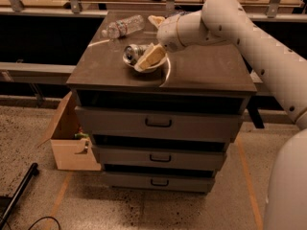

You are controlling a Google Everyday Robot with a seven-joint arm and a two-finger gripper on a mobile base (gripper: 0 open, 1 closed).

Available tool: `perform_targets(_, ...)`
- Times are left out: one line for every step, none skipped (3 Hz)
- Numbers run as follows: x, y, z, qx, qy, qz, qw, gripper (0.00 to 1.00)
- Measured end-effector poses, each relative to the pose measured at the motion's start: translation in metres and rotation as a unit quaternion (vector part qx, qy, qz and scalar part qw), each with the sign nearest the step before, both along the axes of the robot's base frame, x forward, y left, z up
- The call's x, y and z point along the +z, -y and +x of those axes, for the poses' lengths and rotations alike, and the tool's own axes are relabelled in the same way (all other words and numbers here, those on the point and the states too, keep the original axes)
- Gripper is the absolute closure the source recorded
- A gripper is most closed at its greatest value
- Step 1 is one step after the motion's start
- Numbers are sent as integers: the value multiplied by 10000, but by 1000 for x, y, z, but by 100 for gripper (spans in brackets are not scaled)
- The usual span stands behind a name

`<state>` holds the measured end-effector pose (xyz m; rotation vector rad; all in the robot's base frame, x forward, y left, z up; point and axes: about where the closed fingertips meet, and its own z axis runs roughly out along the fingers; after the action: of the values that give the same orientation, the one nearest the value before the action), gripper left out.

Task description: Pick 7up can from paper bowl and place on counter

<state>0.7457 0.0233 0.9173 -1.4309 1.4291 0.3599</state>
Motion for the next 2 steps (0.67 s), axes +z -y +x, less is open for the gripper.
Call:
perform_targets(-2,-14,1,89,-35,76,9999,0)
perform_targets(-2,-19,2,121,-58,102,9999,0)
